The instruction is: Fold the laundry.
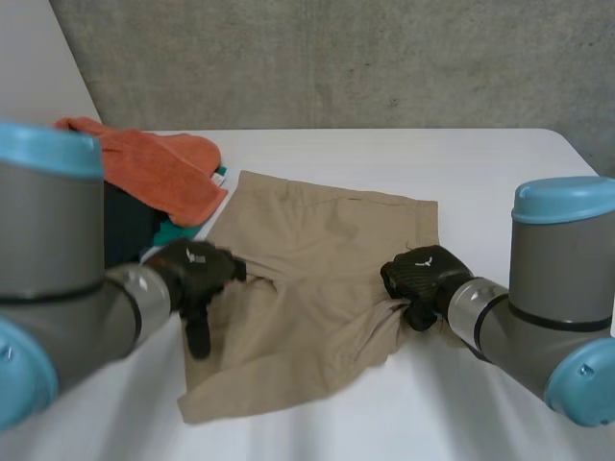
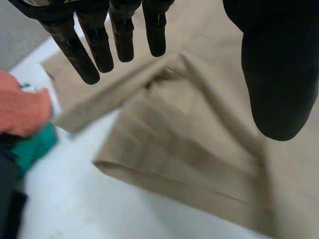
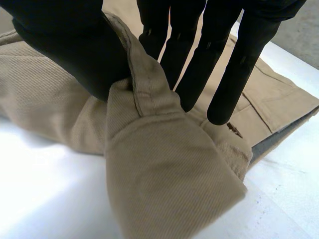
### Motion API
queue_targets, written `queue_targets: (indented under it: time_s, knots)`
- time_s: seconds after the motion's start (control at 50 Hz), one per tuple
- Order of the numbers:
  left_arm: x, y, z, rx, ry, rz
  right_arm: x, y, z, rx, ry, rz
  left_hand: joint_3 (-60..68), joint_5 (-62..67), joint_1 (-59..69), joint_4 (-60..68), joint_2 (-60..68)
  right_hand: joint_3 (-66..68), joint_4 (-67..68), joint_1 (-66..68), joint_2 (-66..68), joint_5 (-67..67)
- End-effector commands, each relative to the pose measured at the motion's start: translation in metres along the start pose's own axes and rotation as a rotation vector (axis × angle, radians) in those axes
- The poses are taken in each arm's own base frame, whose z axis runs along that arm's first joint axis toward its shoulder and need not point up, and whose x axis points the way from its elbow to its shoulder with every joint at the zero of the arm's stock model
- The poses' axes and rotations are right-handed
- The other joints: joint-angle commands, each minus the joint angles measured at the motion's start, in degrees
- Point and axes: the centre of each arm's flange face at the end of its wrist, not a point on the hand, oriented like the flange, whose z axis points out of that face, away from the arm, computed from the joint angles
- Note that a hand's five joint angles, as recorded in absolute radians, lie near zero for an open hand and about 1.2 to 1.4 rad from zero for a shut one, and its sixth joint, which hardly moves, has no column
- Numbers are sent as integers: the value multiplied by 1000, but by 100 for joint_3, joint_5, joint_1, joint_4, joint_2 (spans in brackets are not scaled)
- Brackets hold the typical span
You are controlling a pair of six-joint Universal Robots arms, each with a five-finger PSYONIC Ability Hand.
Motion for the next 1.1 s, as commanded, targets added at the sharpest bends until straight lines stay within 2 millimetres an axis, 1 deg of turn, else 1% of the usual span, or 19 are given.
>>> queue_targets:
  time_s: [0.02, 0.12, 0.22, 0.26, 0.28, 0.3, 0.38, 0.42, 0.46, 0.5, 0.52, 0.6, 0.62, 0.72, 0.8, 0.88, 1.02, 1.04, 1.1]
  knots:
    - [20, 31, 2, -61, -10, 29, 11, -8, 3, 46, 47, 31, 411, 396, 425, 404, 411, 1166, 1136, 1591, 1233, 1124]
    - [33, 42, 10, -95, 4, 54, 19, -14, 0, 87, 118, 82, 562, 547, 576, 555, 562, 1166, 1136, 1591, 1233, 1124]
    - [44, 45, 15, -95, 26, 70, 20, -15, -3, 120, 141, 112, 1468, 1453, 1482, 1461, 1468, 1166, 1136, 1591, 1233, 1124]
    - [46, 44, 16, -90, 27, 72, 20, -15, -5, 127, 145, 114, 2926, 2910, 2940, 2918, 2926, 1166, 1136, 1591, 1233, 1124]
    - [46, 42, 16, -80, 19, 68, 19, -13, -6, 125, 144, 114, 5033, 5017, 5047, 5025, 5033, 1166, 1136, 1591, 1233, 1124]
    - [45, 40, 16, -71, 12, 63, 19, -13, -6, 125, 144, 113, 6136, 6121, 6150, 6129, 6136, 1166, 1136, 1591, 1233, 1124]
    - [43, 37, 11, -53, -19, 35, 15, -12, -14, 112, 128, 86, 6314, 6298, 6328, 6306, 6314, 1166, 1136, 1591, 1233, 1124]
    - [44, 36, 4, -43, -19, 36, 12, -13, -20, 97, 112, 34, 6314, 6298, 6328, 6306, 6314, 1166, 1136, 1591, 1233, 1124]
    - [47, 37, -9, -37, -8, 57, -1, -2, -37, 16, 39, -120, 6314, 6298, 6328, 6306, 6314, 1166, 1136, 1591, 1233, 1124]
    - [50, 40, -18, -52, 9, 86, -11, 11, -52, -66, -32, -250, 6314, 6298, 6328, 6306, 6314, 1166, 1136, 1591, 1233, 1124]
    - [54, 46, -28, -78, 31, 130, -18, 25, -66, -157, -102, -370, 6314, 6298, 6328, 6306, 6314, 1166, 1136, 1591, 1233, 1124]
    - [62, 62, -44, -161, 90, 237, -17, 50, -91, -305, -199, -576, 6314, 6298, 6328, 6306, 6314, 1166, 1136, 1591, 1233, 1124]
    - [64, 64, -46, -172, 98, 254, -15, 50, -90, -303, -188, -579, 6314, 6298, 6328, 6306, 6314, 1166, 1136, 1591, 1233, 1124]
    - [62, 61, -47, -170, 67, 298, -8, 39, -74, -209, -85, -525, 6314, 6298, 6328, 6306, 6314, 1166, 1136, 1591, 1233, 1124]
    - [54, 42, -37, -106, -37, 288, 1, 25, -58, -141, -23, -469, 6314, 6298, 6328, 6306, 6314, 1166, 1136, 1591, 1233, 1124]
    - [40, 11, -16, 4, -150, 251, 13, 7, -41, -45, 56, -457, 6314, 6298, 6328, 6306, 6314, 1166, 1136, 1591, 1233, 1124]
    - [6, -58, 38, 263, -308, 204, 38, -19, 7, 149, 226, -502, 6314, 6298, 6328, 6306, 6314, 1166, 1136, 1591, 1233, 1124]
    - [0, -71, 52, 305, -339, 213, 42, -23, 19, 188, 259, -513, 6314, 6298, 6328, 6306, 6314, 1166, 1136, 1591, 1233, 1124]
    - [-13, -91, 86, 360, -409, 252, 48, -28, 44, 274, 318, -551, 6314, 6298, 6328, 6306, 6314, 1166, 1136, 1591, 1233, 1124]
